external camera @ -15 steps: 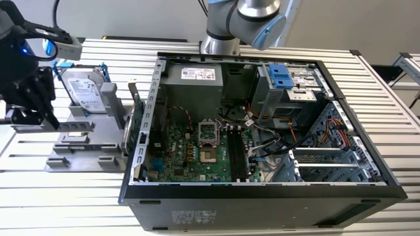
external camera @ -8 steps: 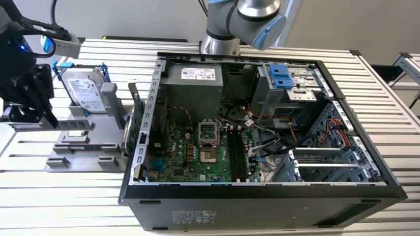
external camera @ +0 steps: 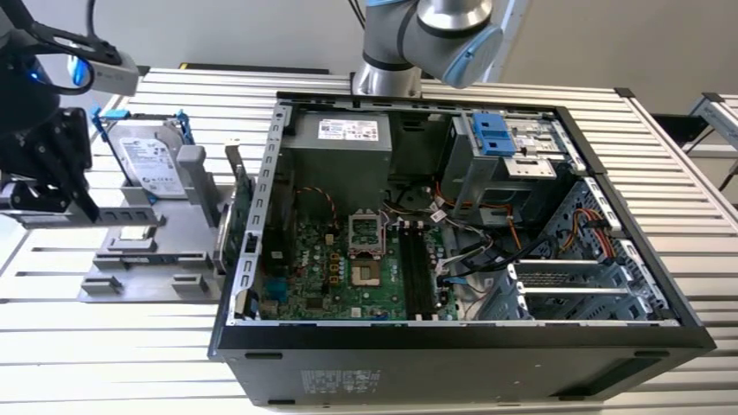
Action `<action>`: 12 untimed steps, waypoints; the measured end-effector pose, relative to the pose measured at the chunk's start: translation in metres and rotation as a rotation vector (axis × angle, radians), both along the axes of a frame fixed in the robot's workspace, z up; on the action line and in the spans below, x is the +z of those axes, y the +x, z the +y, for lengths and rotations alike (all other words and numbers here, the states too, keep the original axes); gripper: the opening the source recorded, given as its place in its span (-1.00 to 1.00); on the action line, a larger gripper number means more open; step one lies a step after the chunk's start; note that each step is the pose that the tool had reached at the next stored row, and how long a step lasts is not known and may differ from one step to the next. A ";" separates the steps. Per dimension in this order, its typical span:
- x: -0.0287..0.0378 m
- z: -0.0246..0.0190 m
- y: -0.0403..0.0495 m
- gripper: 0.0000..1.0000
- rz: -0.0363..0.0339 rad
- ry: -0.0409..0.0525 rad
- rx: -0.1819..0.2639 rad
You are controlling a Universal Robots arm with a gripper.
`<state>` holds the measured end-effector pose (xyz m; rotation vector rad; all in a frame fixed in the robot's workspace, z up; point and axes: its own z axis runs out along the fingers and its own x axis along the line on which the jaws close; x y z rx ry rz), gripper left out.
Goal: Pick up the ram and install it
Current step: 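Pick up the ram and move it above insertion slot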
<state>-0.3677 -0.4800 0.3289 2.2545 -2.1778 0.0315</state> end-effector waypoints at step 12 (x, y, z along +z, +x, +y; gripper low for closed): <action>0.0071 0.0000 -0.0005 -1.00 -0.0006 0.0000 0.000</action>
